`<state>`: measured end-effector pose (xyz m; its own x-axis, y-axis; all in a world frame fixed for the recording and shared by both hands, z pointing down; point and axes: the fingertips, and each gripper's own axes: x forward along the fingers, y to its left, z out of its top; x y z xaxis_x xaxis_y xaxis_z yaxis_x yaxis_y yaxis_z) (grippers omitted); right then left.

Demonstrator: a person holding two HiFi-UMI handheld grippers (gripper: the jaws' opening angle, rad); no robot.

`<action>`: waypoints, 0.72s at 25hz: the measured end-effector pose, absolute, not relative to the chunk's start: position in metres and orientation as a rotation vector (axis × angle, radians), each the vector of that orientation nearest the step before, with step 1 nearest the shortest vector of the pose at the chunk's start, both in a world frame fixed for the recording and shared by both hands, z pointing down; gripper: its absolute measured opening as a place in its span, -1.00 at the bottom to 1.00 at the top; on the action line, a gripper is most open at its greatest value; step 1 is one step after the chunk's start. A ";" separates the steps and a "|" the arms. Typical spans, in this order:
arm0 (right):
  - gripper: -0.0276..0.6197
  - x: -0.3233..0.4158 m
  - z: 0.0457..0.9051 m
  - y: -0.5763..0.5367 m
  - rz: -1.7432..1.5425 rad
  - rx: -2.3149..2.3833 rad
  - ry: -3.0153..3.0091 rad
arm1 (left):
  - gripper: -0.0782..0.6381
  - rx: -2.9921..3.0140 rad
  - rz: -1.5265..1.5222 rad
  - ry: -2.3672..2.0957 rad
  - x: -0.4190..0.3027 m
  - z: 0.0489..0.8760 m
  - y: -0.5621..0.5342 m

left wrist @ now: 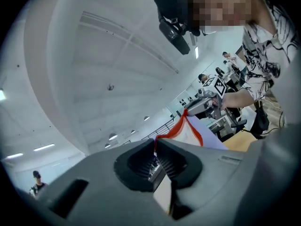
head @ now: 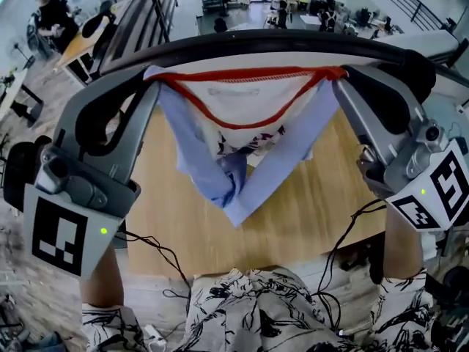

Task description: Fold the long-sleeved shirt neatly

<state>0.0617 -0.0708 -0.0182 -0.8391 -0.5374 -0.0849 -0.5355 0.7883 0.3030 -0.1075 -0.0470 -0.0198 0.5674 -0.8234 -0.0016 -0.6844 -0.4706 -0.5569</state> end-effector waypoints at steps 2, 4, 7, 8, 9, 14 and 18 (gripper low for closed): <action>-0.81 0.092 -0.043 -0.058 -0.559 0.832 -2.977 | -0.72 -2.257 -0.390 1.206 -0.078 -0.040 -0.030; -0.81 0.111 -0.058 -0.047 -0.611 0.792 -2.964 | -0.72 -2.242 -0.410 1.200 -0.058 -0.052 -0.017; -0.81 0.112 -0.068 -0.040 -0.687 0.733 -2.944 | -0.72 -2.236 -0.429 1.190 -0.055 -0.057 -0.009; -0.81 0.110 -0.069 -0.039 -0.703 0.715 -2.942 | -0.72 -2.237 -0.427 1.184 -0.057 -0.059 -0.008; -0.81 0.108 -0.071 -0.038 -0.712 0.700 -2.942 | -0.72 -2.241 -0.422 1.178 -0.058 -0.061 -0.006; -0.81 0.101 -0.074 -0.034 -0.695 0.653 -2.949 | -0.72 -2.259 -0.418 1.167 -0.065 -0.069 0.006; -0.81 0.096 -0.078 -0.031 -0.665 0.620 -2.958 | -0.72 -2.269 -0.428 1.167 -0.071 -0.074 0.017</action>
<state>0.0955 -0.0306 -0.0780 -0.9186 -0.3931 -0.0412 -0.3729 0.8274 0.4200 -0.0707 0.0165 -0.0740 0.5728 -0.8191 0.0313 -0.6447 -0.4738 -0.5999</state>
